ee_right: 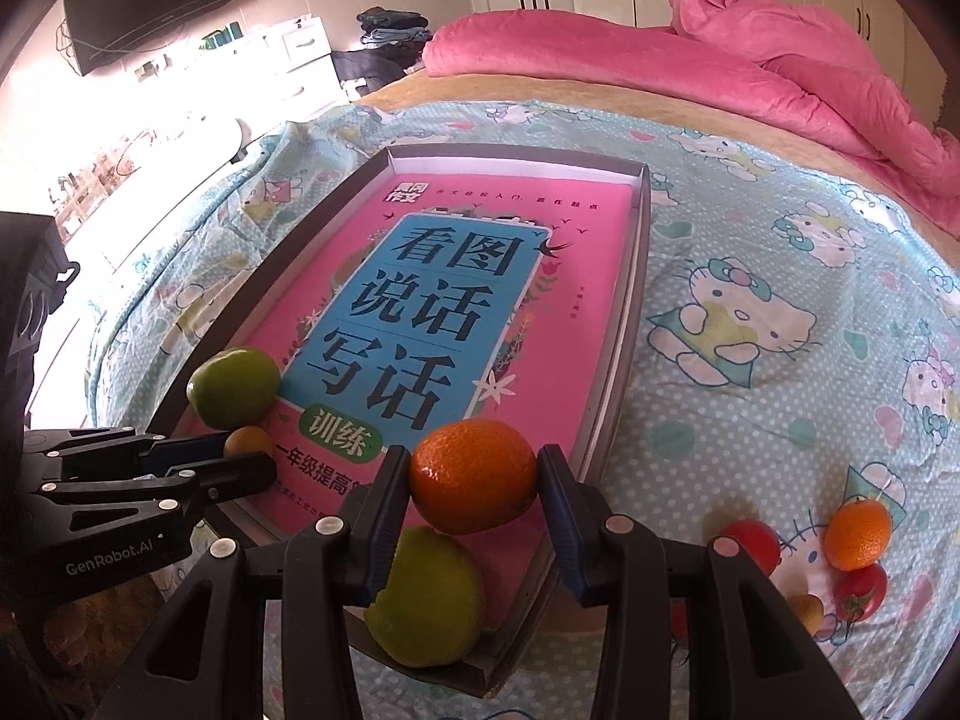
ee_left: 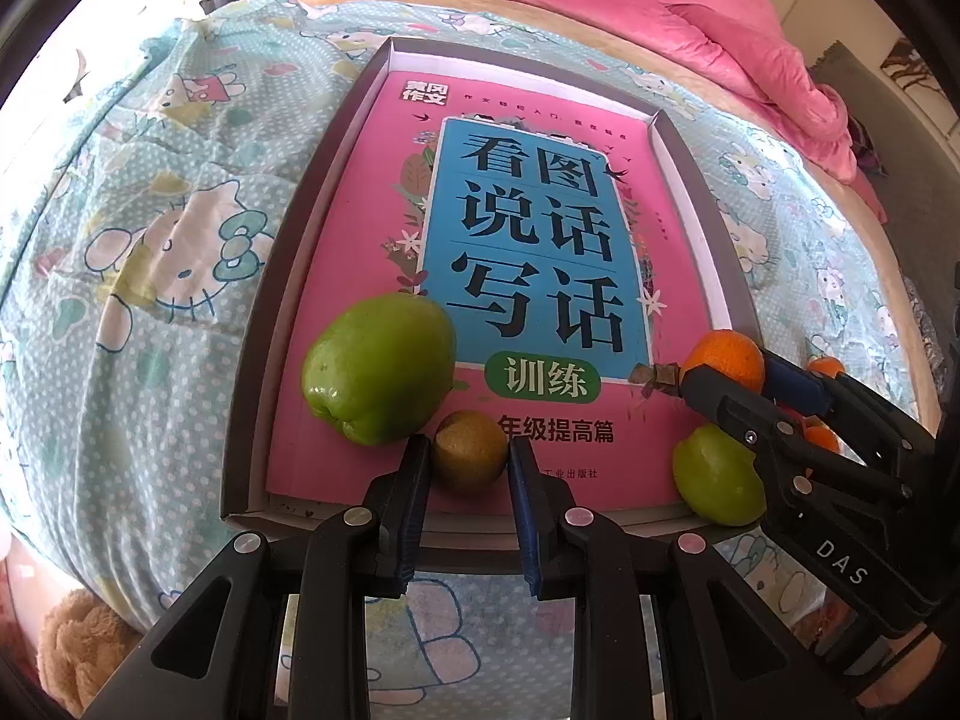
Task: Organize fruits
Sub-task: 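Release the small brown fruit onto the book with the left tool while the right tool releases the orange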
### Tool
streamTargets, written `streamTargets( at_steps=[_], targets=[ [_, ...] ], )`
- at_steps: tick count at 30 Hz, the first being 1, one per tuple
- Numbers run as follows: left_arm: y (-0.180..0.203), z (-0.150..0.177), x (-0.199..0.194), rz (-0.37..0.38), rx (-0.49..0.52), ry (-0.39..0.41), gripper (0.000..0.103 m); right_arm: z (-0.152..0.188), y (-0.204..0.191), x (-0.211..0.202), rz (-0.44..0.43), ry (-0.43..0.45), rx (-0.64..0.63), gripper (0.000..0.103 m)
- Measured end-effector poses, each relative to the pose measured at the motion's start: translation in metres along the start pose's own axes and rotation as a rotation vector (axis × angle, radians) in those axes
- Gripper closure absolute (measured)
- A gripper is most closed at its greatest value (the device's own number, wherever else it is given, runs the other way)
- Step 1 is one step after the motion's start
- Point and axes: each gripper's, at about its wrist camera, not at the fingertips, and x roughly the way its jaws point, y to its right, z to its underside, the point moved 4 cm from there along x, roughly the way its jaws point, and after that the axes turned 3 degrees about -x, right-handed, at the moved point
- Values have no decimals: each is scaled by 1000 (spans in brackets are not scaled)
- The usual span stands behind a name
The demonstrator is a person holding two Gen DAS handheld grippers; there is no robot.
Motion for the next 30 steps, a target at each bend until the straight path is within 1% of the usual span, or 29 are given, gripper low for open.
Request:
streamTargets(
  at_steps=[17, 22, 30],
  targets=[
    [-1, 0, 0, -3, 0, -1, 76, 3, 2, -5, -9, -4, 20, 58],
    [0, 0, 0, -8, 2, -2, 76, 2, -2, -13, -19, 26, 0, 58],
    [6, 0, 1, -1, 6, -9, 76, 3, -4, -18, -19, 34, -5, 58]
  ],
)
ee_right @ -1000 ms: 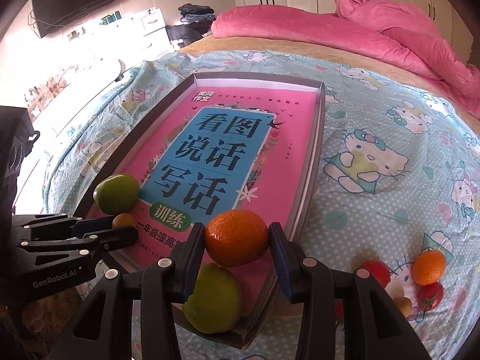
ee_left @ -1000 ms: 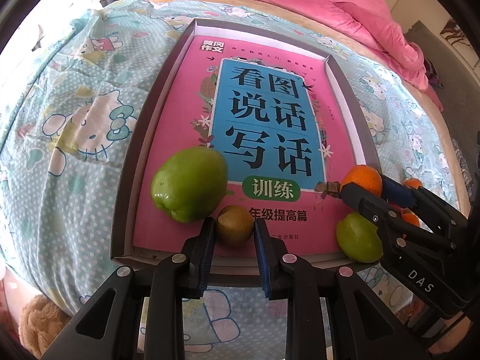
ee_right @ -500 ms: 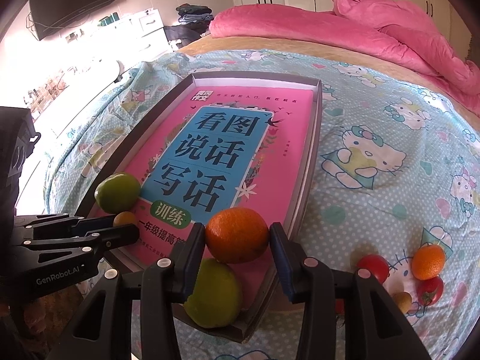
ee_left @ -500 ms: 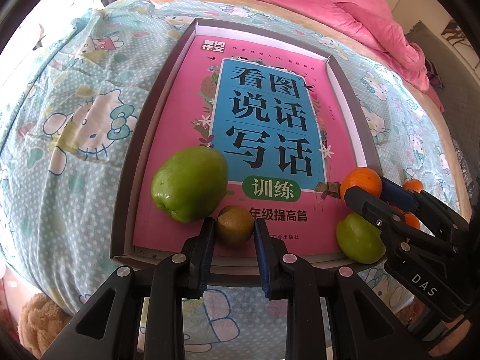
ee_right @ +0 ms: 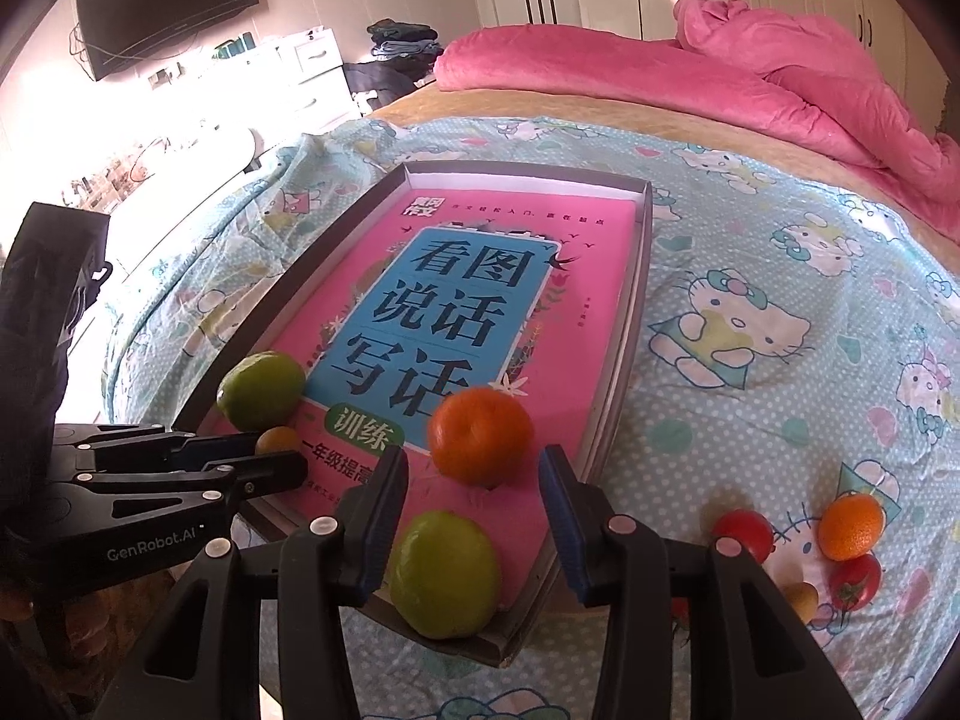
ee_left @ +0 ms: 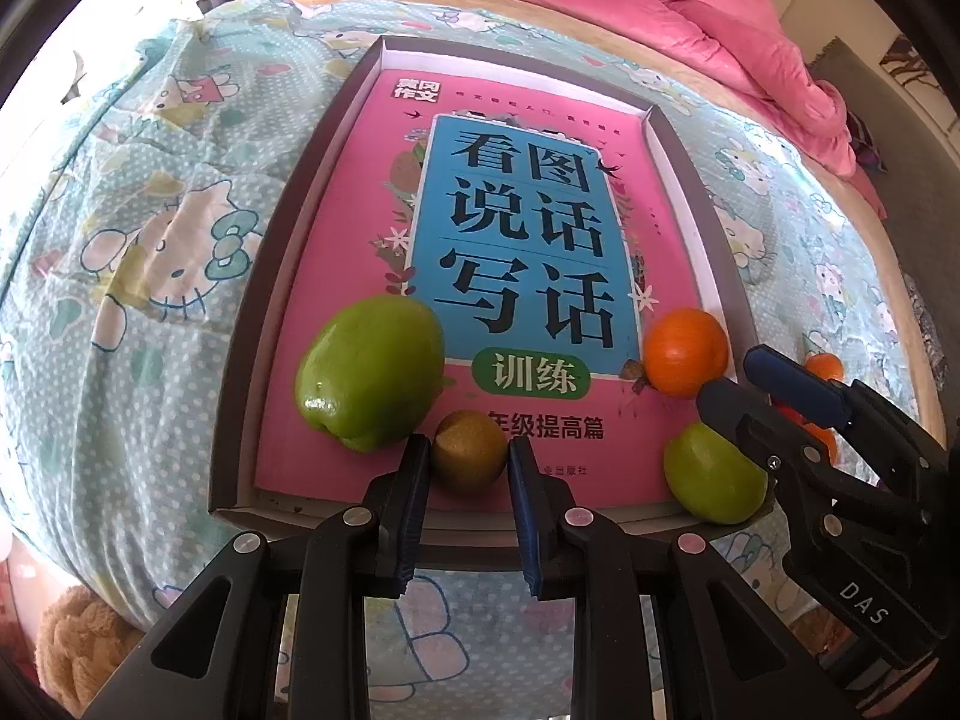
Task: Organize fruits
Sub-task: 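Release the small brown fruit onto the book with the left tool while the right tool releases the orange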
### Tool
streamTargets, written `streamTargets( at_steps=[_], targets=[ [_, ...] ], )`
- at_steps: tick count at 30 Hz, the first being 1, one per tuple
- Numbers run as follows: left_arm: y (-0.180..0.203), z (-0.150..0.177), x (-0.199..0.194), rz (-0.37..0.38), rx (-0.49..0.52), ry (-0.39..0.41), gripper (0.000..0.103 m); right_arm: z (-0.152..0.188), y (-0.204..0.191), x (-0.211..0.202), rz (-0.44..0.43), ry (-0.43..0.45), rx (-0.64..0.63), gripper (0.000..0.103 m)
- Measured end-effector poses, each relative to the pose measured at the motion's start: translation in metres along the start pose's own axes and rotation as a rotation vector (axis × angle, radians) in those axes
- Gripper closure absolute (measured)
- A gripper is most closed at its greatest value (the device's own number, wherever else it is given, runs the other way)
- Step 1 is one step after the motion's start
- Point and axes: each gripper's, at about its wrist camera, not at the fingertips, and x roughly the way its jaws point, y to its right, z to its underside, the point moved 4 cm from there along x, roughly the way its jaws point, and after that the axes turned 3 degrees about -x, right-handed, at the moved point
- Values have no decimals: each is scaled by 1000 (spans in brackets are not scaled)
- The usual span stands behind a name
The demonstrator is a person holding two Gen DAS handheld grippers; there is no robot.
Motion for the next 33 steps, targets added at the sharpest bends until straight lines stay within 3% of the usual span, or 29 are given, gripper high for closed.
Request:
streamTargets(
  at_steps=[25, 29, 33],
  targets=[
    [13, -3, -17, 23, 26, 51, 43, 4, 4, -15, 12, 29, 19, 54],
    [15, -5, -19, 26, 23, 59, 39, 4, 6, -19, 16, 42, 24, 46],
    [18, -5, -23, 6, 40, 78, 34, 4, 8, -24, 14, 52, 30, 45]
  ],
)
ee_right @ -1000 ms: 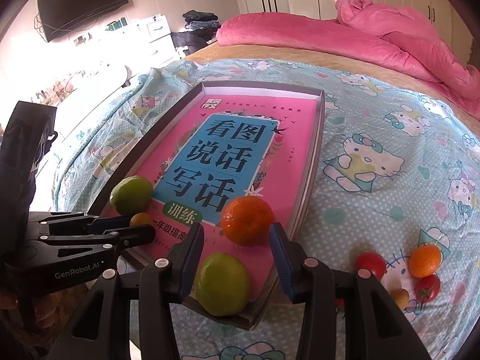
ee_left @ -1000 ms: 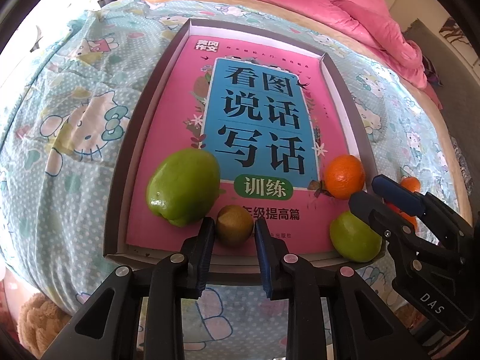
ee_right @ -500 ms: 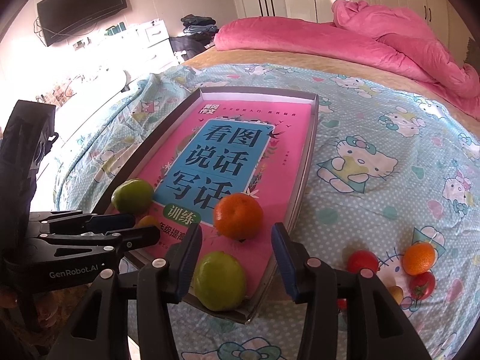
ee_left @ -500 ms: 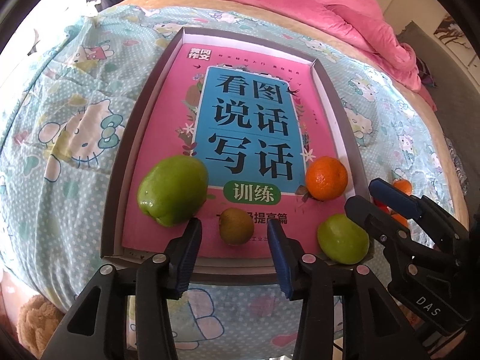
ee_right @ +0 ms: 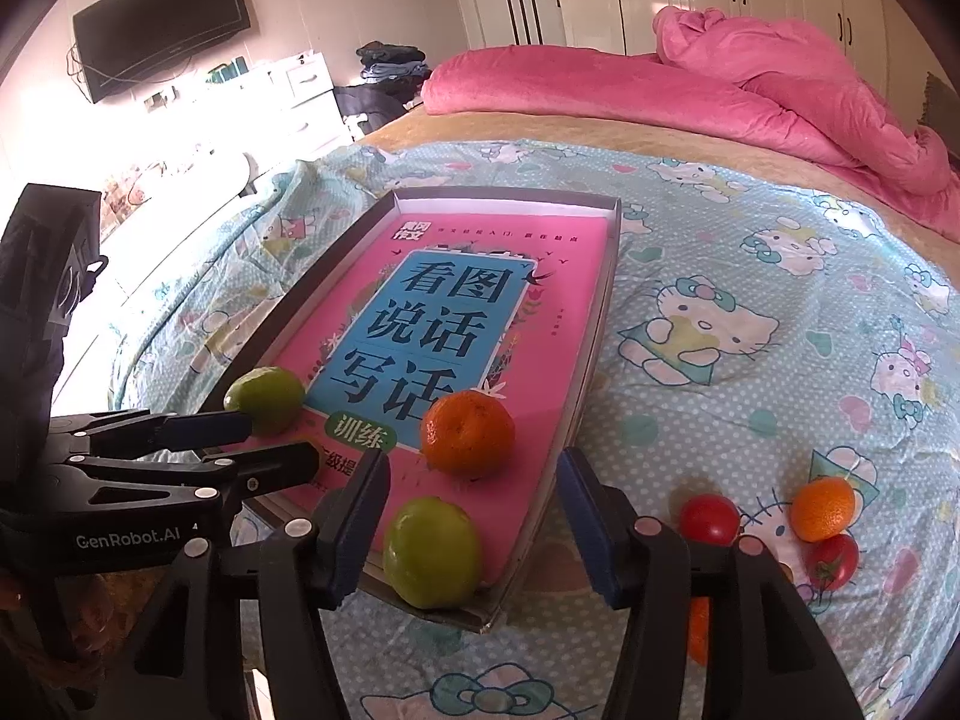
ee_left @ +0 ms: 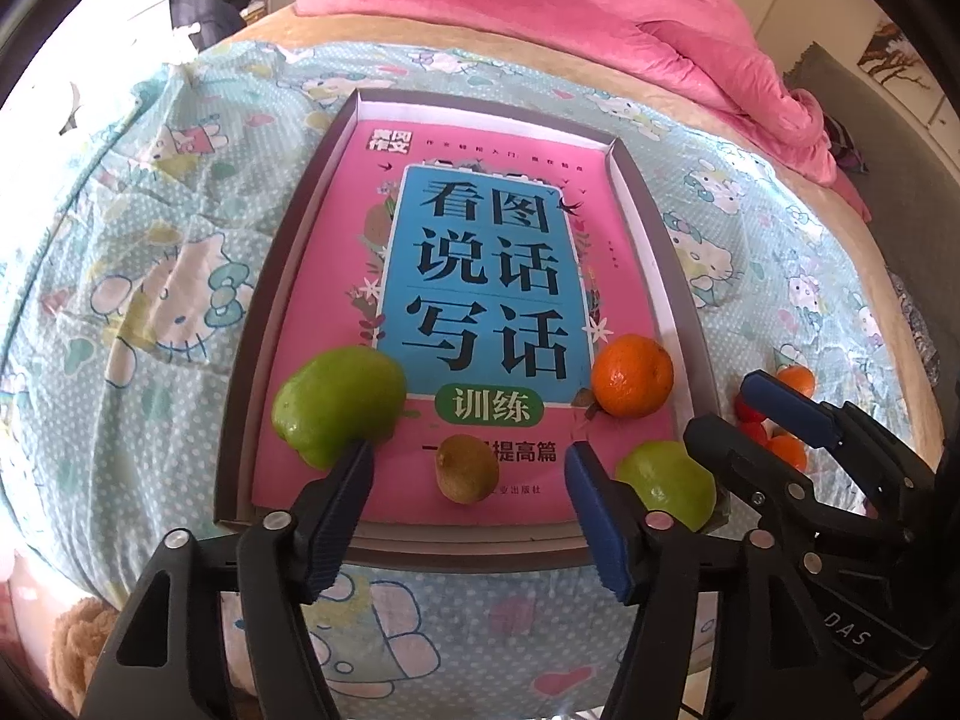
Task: Organize fruits
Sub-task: 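Release the small brown fruit onto the book with the left tool while the right tool releases the orange, then move both open tools back toward the remaining tomatoes and oranges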
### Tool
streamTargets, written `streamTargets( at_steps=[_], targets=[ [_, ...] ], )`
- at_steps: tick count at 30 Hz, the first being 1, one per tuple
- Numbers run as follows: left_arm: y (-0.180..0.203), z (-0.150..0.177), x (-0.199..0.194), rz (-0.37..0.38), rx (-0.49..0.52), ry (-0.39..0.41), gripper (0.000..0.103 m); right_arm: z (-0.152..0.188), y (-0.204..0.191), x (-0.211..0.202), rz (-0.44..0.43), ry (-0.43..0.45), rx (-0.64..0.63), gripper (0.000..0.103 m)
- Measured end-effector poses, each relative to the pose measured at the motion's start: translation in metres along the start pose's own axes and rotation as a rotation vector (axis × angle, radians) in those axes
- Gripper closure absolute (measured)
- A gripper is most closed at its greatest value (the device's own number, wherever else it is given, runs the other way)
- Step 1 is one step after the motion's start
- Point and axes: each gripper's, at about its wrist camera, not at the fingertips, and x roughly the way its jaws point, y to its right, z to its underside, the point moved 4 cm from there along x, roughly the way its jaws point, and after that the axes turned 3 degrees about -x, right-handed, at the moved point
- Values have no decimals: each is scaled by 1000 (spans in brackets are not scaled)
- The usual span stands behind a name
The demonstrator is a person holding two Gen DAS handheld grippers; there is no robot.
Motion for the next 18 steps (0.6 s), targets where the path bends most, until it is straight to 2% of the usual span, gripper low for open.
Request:
streamTargets(
  at_steps=[13, 15, 18],
  targets=[
    [8, -3, -24, 18, 11, 47, 29, -2, 1, -19, 16, 55, -1, 44],
    [11, -5, -28, 26, 13, 62, 29, -2, 2, -23, 18, 65, 5, 37],
    [14, -6, -34, 56, 4, 76, 28, -3, 5, -30, 23, 82, 10, 35]
  ],
)
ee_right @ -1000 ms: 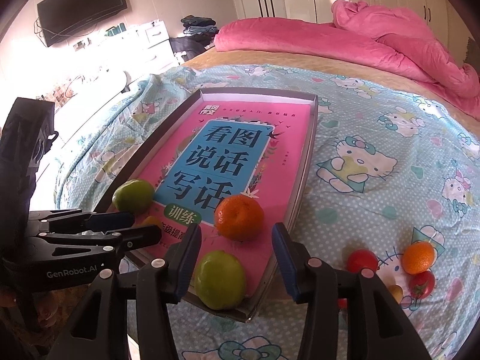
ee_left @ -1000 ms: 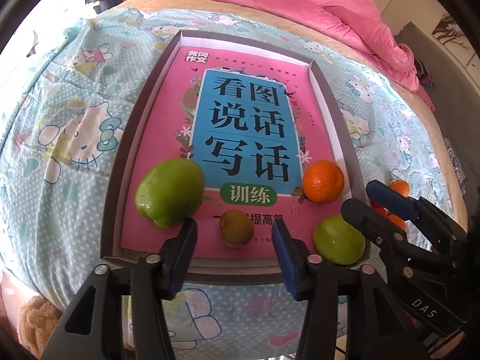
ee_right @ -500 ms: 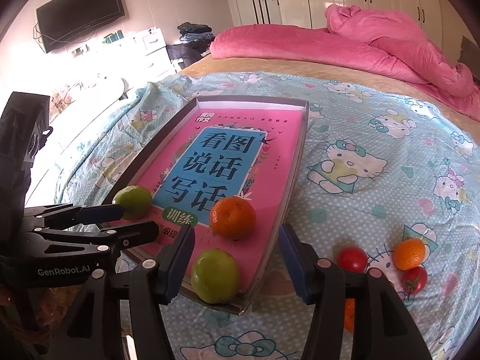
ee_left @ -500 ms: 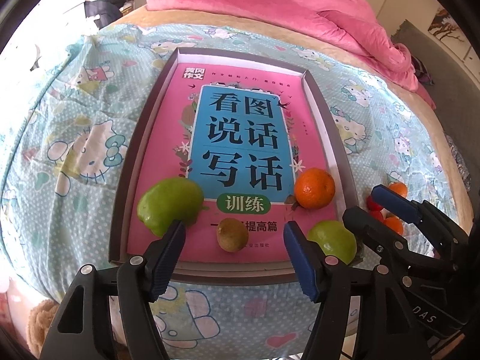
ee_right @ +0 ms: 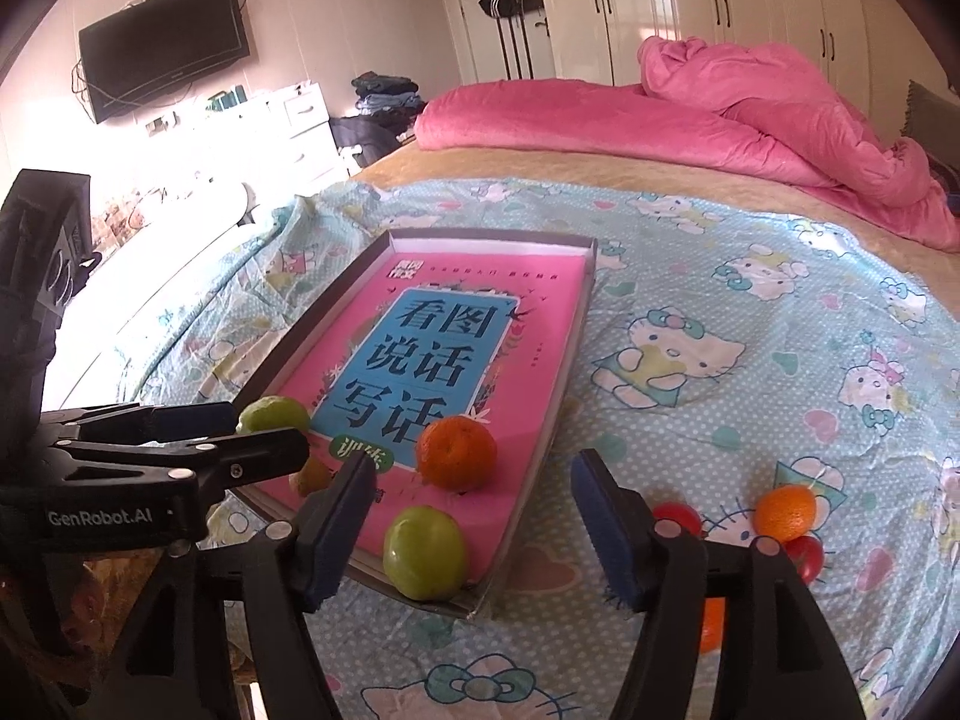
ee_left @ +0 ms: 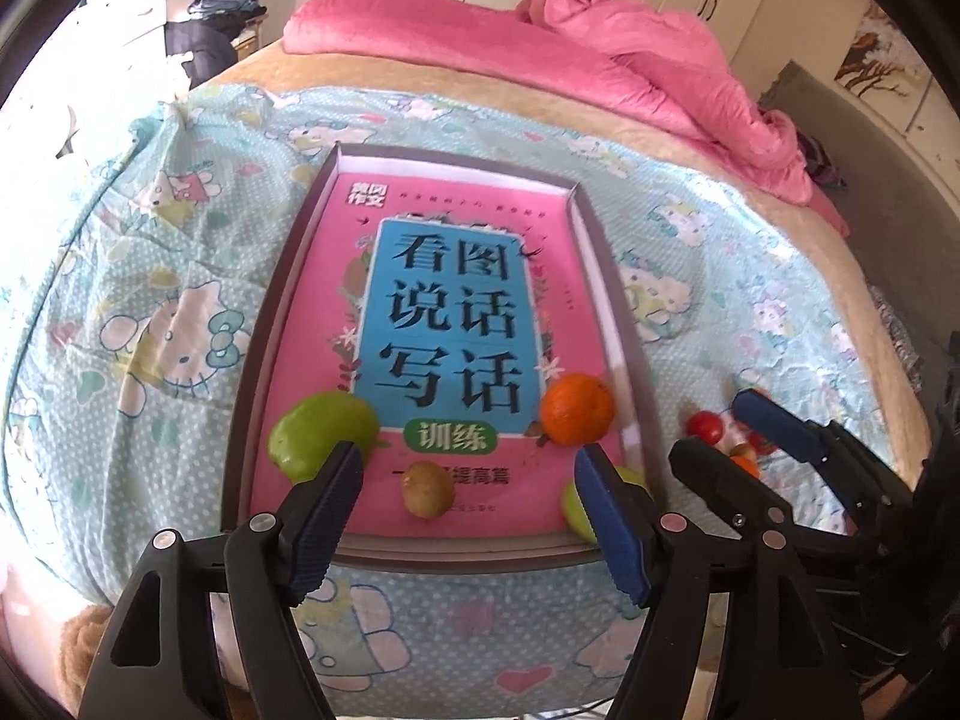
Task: Organize fruits
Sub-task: 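Move both open tools back toward the remaining tomatoes and oranges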
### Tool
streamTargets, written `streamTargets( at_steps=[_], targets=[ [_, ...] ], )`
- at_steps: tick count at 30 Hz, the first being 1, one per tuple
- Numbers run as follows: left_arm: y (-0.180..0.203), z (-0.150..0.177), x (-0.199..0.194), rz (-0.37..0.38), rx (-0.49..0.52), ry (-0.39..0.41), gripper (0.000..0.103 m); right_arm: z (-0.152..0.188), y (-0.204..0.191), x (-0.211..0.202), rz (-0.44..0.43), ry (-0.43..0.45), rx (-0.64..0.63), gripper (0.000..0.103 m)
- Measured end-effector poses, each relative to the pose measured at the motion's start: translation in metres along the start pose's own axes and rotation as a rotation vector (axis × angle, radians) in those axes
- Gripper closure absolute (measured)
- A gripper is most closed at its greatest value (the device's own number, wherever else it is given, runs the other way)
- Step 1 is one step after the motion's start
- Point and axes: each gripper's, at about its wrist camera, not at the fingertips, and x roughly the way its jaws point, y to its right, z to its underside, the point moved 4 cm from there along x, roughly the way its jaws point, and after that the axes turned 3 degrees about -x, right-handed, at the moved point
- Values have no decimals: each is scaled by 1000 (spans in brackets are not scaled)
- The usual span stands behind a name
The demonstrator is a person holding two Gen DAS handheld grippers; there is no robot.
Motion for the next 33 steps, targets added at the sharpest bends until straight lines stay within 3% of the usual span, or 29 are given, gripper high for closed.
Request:
streamTargets(
  at_steps=[18, 33],
  targets=[
    [16, 0, -16, -10, 20, 23, 26, 0, 17, -25, 12, 47, 41, 31],
    [42, 4, -25, 42, 50, 24, 26, 6, 48, -54, 64, 86, 97, 30]
  ],
)
